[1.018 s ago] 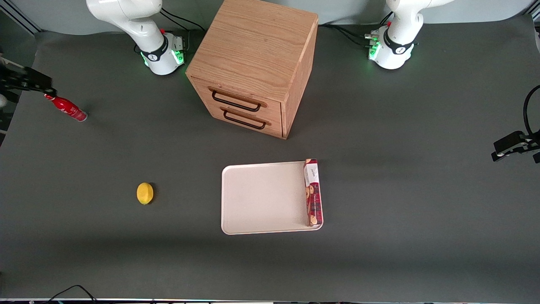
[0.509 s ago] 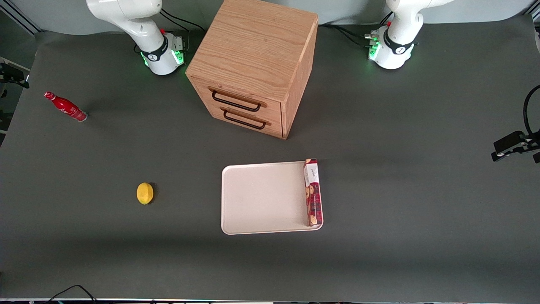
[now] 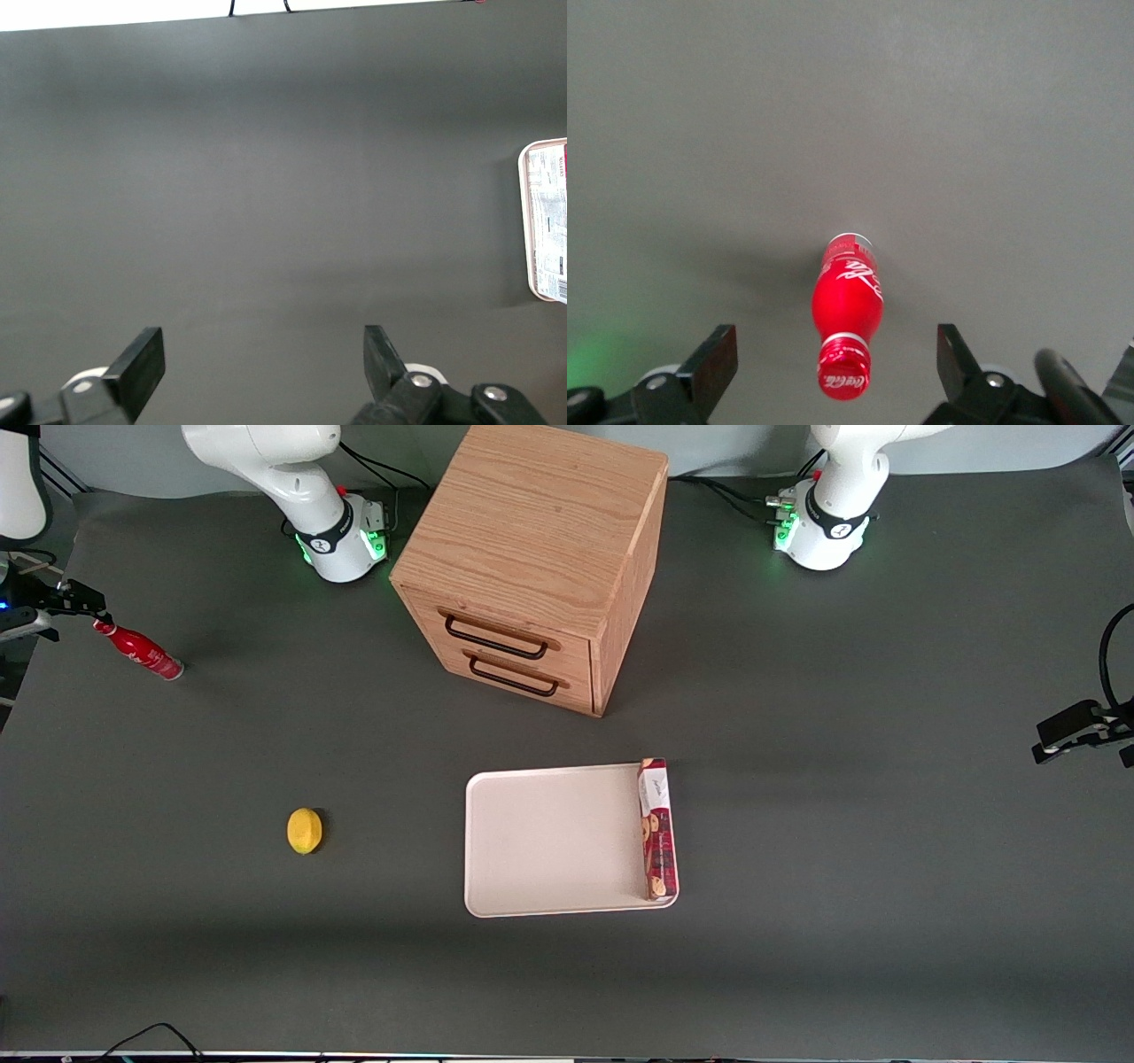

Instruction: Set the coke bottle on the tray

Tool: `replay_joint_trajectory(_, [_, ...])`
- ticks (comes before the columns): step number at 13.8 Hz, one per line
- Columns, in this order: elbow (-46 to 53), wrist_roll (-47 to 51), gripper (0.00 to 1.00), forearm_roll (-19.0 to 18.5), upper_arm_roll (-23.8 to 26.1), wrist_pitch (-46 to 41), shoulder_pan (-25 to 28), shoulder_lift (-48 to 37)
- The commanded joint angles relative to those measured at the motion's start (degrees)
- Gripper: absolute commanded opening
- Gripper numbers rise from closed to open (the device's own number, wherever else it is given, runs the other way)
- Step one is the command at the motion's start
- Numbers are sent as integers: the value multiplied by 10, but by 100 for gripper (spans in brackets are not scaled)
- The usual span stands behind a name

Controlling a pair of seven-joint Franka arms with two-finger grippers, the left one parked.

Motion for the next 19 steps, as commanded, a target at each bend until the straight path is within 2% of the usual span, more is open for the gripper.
replay_joint_trajectory(1, [-21, -17, 100, -15, -29, 31, 7, -1])
replay_joint_trajectory(6, [-37, -41, 98, -17, -46, 60, 5, 7])
replay_joint_trajectory(11, [-37, -73, 64, -17, -57, 77, 5, 12])
replay_joint_trajectory(13, [-37, -72, 55, -17, -57, 77, 6, 15])
replay_joint_trajectory(16, [-37, -71, 49, -17, -57, 77, 11, 24])
replay_joint_trajectory(19, [-37, -71, 28, -16, -57, 77, 11, 24])
